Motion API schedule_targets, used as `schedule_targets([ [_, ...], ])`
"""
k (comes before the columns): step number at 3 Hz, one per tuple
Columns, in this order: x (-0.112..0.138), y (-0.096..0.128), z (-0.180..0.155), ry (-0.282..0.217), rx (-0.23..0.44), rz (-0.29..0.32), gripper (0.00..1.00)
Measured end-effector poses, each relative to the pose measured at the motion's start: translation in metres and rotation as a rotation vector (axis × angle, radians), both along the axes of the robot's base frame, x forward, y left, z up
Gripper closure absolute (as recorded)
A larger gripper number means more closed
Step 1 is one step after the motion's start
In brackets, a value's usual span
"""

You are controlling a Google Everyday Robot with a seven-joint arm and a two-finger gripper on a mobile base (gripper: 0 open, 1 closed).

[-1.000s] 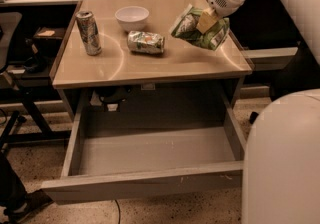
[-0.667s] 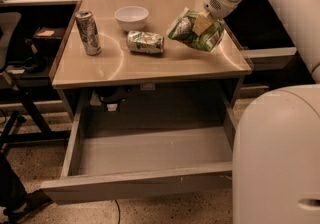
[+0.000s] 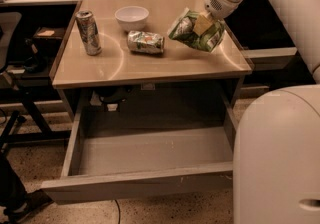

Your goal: Pick green jalapeno chip bag from top drawer and place on counter

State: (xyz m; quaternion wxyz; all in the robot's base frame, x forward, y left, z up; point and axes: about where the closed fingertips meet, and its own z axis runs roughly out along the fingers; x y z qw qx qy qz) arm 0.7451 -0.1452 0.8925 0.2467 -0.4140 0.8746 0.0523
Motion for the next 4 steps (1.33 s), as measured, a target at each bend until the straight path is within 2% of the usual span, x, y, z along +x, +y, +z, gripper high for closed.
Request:
schedule_targets([
  [2,0.0000,0.0000,-0.0001,0.000,0.000,0.000,0.11],
  [3,0.0000,0.0000,-0.0001,0.000,0.000,0.000,0.00],
  [4,0.0000,0.0000,-0.0001,0.000,0.000,0.000,0.00],
])
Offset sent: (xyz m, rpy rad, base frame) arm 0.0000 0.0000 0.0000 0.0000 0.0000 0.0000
